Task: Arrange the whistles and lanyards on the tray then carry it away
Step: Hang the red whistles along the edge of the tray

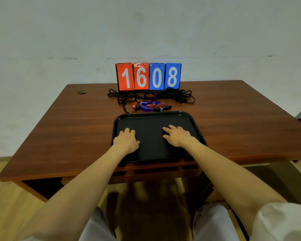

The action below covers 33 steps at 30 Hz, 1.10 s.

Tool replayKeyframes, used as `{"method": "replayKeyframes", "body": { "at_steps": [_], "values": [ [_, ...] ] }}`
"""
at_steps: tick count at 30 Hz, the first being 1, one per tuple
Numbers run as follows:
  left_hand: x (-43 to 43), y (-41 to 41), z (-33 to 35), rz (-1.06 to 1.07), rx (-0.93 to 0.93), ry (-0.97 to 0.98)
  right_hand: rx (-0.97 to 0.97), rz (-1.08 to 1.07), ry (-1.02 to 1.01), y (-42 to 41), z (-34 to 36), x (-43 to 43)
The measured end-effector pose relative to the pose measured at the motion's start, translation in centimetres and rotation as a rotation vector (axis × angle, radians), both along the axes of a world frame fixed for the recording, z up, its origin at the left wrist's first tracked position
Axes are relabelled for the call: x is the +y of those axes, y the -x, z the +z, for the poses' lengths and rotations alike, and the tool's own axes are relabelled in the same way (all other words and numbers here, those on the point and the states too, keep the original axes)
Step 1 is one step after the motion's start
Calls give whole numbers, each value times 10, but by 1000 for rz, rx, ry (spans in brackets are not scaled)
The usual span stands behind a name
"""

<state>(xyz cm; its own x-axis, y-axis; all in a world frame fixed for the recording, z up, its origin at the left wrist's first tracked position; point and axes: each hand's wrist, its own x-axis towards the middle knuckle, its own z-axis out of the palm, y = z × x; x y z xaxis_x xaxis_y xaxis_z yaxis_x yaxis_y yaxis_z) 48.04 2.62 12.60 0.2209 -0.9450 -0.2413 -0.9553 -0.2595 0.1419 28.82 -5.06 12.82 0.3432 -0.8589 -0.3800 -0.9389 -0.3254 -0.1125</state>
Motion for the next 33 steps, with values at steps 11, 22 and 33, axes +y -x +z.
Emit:
{"method": "replayKeyframes", "body": {
  "at_steps": [11,22,33],
  "values": [
    [-39,2,2,-98,-37,-11,-123,32,124,7,-8,-31],
    [-126,1,44,-120,39,222,-302,20,356,-1,30,-115],
    [-226,-17,30,-127,130,228,-296,92,267,-34,18,-215]
  ]
}}
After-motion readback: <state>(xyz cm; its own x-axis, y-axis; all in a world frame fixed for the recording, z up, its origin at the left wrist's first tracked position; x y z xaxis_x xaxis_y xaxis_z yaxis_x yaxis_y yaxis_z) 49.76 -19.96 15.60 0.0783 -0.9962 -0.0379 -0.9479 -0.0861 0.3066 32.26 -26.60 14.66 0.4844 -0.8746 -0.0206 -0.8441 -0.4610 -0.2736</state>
